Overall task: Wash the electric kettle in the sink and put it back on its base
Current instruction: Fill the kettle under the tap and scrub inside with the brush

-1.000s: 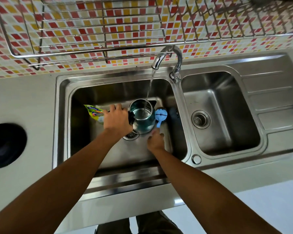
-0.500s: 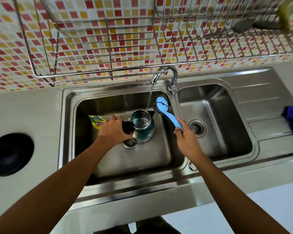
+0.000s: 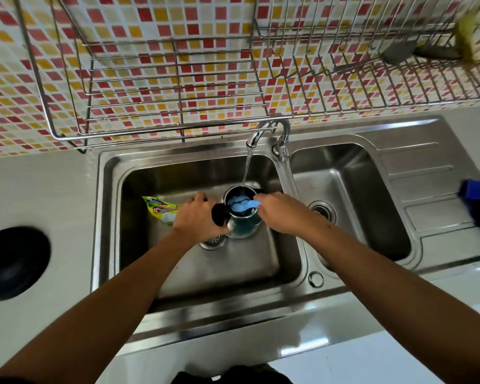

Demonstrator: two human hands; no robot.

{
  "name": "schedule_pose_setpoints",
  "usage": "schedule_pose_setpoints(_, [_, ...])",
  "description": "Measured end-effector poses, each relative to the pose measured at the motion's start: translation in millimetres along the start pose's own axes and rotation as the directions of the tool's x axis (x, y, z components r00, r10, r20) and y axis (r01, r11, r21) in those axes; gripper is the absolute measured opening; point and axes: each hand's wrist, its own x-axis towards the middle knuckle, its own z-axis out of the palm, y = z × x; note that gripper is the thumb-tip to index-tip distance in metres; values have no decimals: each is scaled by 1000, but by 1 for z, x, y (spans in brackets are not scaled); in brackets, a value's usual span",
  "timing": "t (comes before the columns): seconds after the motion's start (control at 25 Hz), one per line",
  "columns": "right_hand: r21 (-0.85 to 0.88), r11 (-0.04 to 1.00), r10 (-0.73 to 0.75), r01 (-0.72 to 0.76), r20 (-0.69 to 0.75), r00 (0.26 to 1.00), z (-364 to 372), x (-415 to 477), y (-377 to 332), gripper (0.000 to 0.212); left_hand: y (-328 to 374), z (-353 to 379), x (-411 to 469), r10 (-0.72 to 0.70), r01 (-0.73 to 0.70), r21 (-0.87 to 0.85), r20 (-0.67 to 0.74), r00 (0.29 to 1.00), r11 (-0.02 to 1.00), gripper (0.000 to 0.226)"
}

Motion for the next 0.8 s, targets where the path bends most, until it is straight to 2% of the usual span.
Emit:
schedule_pose_setpoints(0.08, [-93, 994, -44, 57, 135, 990, 9, 29, -6, 33, -3, 5, 3, 36, -36, 51, -7, 999, 998, 84])
schedule_pose_setpoints(0.16, [-213, 960, -132, 180, 221, 966, 19, 48, -14, 29, -4, 7, 5, 62, -60, 96, -19, 998, 994, 77])
schedule_pose_setpoints(0.24, [-318, 924, -149, 211, 208, 967, 23, 60, -18, 34, -1, 8, 5, 56, -52, 111, -31, 998, 992, 68])
schedule_pose_setpoints(0.32, [-396, 902, -118, 169, 150, 982, 21, 67, -22, 34, 0, 7, 5, 33, -29, 110, -41, 999, 993, 60])
schedule_pose_setpoints(0.4, [-413, 906, -48, 95, 122, 991, 19, 69, -22, 29, 0, 7, 4, 32, -28, 99, -46, 998, 995, 57])
schedule_pose_setpoints(0.52, [-328, 944, 37, 25, 181, 983, 22, 69, -14, 23, 1, 6, 2, 34, -29, 87, -57, 998, 996, 55])
schedule_pose_setpoints(0.64, [-184, 981, -10, 59, 261, 965, 25, 69, -14, 25, 1, 8, 3, 21, -14, 95, -63, 998, 995, 54])
schedule_pose_setpoints(0.8, [-351, 931, -63, 105, 129, 990, 24, 74, -24, 25, 1, 9, 4, 30, -21, 124, -75, 997, 992, 53])
